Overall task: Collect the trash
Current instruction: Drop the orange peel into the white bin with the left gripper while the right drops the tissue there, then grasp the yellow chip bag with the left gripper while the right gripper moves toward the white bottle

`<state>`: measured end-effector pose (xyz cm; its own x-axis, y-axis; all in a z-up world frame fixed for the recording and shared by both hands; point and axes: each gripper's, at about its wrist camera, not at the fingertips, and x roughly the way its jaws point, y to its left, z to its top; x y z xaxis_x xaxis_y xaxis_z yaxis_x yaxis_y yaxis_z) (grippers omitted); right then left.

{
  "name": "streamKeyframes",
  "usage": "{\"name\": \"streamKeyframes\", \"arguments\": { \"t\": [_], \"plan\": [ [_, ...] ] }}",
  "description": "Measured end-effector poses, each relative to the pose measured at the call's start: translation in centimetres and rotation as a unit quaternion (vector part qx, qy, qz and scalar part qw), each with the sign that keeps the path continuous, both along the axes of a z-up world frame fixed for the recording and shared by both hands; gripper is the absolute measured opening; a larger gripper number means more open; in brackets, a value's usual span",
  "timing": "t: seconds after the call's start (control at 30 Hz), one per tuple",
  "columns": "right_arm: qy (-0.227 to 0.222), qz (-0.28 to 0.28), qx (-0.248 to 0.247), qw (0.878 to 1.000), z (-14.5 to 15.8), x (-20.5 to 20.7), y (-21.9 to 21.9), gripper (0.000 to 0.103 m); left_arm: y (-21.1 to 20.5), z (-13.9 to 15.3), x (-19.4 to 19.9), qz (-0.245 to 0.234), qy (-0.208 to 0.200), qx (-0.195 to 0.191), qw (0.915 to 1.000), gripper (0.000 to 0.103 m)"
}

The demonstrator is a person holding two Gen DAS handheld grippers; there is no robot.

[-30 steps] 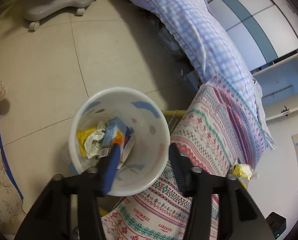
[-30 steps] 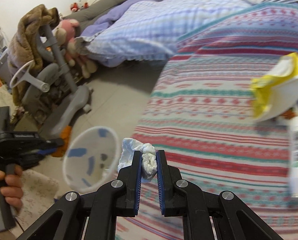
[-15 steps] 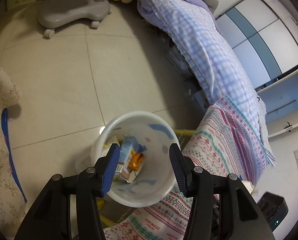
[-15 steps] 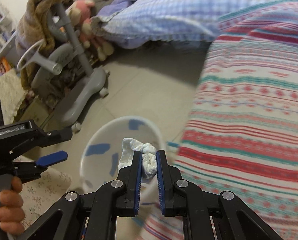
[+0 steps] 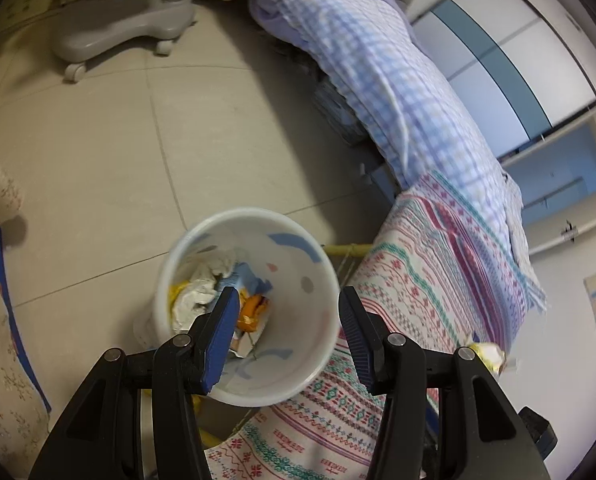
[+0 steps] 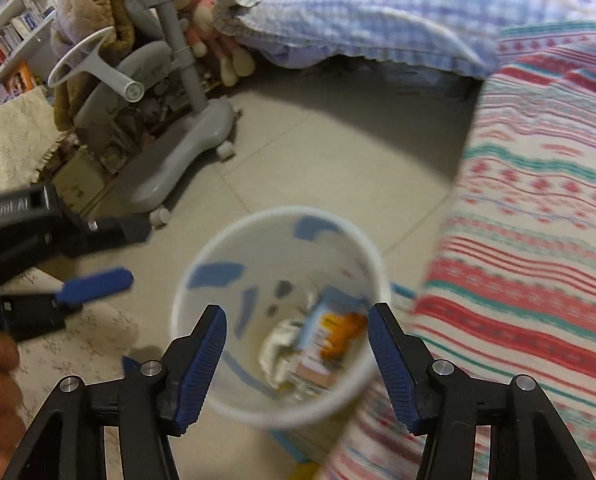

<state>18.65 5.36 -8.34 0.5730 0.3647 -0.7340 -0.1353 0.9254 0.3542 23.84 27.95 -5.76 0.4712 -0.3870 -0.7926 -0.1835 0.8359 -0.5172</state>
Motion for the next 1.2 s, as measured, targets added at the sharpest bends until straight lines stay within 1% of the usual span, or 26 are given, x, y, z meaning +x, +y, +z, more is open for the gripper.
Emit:
{"name": "streamKeyframes", "arguments": {
  "t": [0.17,0.33,0.47,0.53,0.63,0.7,0.8,0.87,0.93,1.03,1.2],
  "plan": [
    [0.013,-0.042,0.016,0.999,0.6,-2.7,-5.3,0.064,-3.1,1.0,-0.3,-0.042,-0.019,0.029,0.9985,0.054],
    [0.028,-0.103,0.024,0.994,2.2,-5.8,-12.5,0.064,-6.8,1.9,-0.7,-0.086,-0.034,0.049,0.9945,0.054],
    [0.031,-0.159,0.027,0.986,4.4,-8.4,-19.1,0.065,-11.0,2.7,-1.2,-0.126,-0.053,0.075,0.9878,0.054],
    [0.025,-0.190,0.022,0.981,5.8,-9.7,-22.4,0.070,-13.1,3.0,-1.6,-0.146,-0.063,0.087,0.9834,0.054],
    [0.010,-0.231,0.007,0.973,7.1,-11.6,-26.8,0.073,-16.9,3.6,-2.4,-0.181,-0.080,0.105,0.9745,0.054],
    [0.007,-0.259,0.007,0.966,7.1,-12.6,-29.4,0.073,-19.4,3.9,-2.8,-0.205,-0.090,0.109,0.9686,0.054],
    [0.006,-0.312,0.017,0.950,6.3,-14.4,-33.7,0.073,-22.8,4.2,-3.3,-0.236,-0.101,0.105,0.9607,0.056],
    [0.016,-0.335,0.039,0.941,5.5,-15.1,-35.7,0.073,-25.0,4.3,-3.4,-0.247,-0.108,0.102,0.9577,0.060],
    [0.026,-0.351,0.051,0.935,5.0,-15.5,-37.2,0.073,-27.0,4.2,-3.5,-0.257,-0.112,0.098,0.9548,0.067],
    [0.033,-0.367,0.057,0.928,4.6,-16.1,-39.1,0.073,-30.5,3.9,-3.4,-0.286,-0.114,0.098,0.9463,0.067],
    [0.059,-0.369,0.089,0.923,2.9,-15.9,-40.6,0.073,-35.1,3.1,-3.6,-0.327,-0.118,0.103,0.9319,0.068]
  ]
}}
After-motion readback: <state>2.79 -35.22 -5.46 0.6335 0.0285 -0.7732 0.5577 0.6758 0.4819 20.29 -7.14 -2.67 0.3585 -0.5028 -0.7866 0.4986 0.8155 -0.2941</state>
